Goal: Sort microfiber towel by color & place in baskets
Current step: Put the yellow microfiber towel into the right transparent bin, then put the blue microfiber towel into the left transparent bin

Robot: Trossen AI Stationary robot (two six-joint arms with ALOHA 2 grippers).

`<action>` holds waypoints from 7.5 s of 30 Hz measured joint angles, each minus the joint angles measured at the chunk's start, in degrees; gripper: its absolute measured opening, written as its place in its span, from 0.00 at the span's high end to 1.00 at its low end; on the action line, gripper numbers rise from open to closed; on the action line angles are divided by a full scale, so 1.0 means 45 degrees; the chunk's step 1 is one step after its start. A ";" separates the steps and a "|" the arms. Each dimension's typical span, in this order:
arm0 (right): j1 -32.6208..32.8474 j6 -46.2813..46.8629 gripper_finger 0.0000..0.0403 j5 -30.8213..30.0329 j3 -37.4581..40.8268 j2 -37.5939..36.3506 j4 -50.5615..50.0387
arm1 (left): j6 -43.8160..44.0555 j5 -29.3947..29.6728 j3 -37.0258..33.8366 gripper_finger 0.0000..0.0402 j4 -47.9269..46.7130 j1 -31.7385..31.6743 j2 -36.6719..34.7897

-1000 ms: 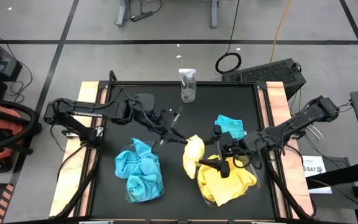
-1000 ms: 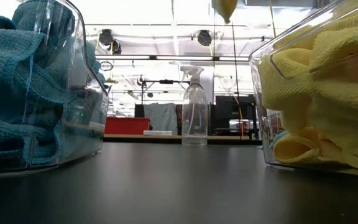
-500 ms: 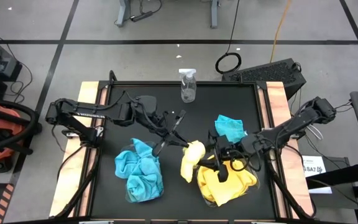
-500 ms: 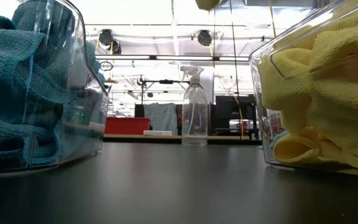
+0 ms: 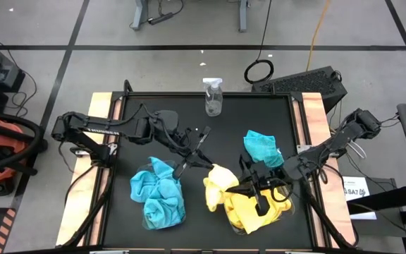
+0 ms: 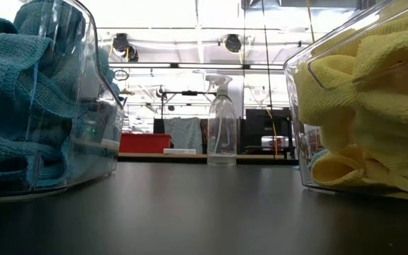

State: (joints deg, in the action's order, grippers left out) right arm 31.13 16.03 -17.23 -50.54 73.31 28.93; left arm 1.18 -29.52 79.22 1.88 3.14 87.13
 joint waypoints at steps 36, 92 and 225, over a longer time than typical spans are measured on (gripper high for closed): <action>0.3561 0.9331 1.00 0.0186 -0.5845 -0.1593 -2.2859 | 0.0547 0.1384 0.0000 0.39 -0.1949 0.0167 -0.0005; 0.3522 1.2456 0.51 0.0911 -0.2719 0.0689 -1.8669 | -0.0395 0.2341 -0.0010 0.39 -0.1427 -0.0793 0.1479; -0.6754 0.1204 1.00 0.4521 -0.3688 -0.2653 -1.3402 | -0.4215 0.6365 0.1381 0.14 -0.1180 -0.0559 0.2326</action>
State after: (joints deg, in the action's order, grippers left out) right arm 0.74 21.45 3.11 -67.13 61.37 -31.37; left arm -17.79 -0.87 85.44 -3.43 0.62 97.60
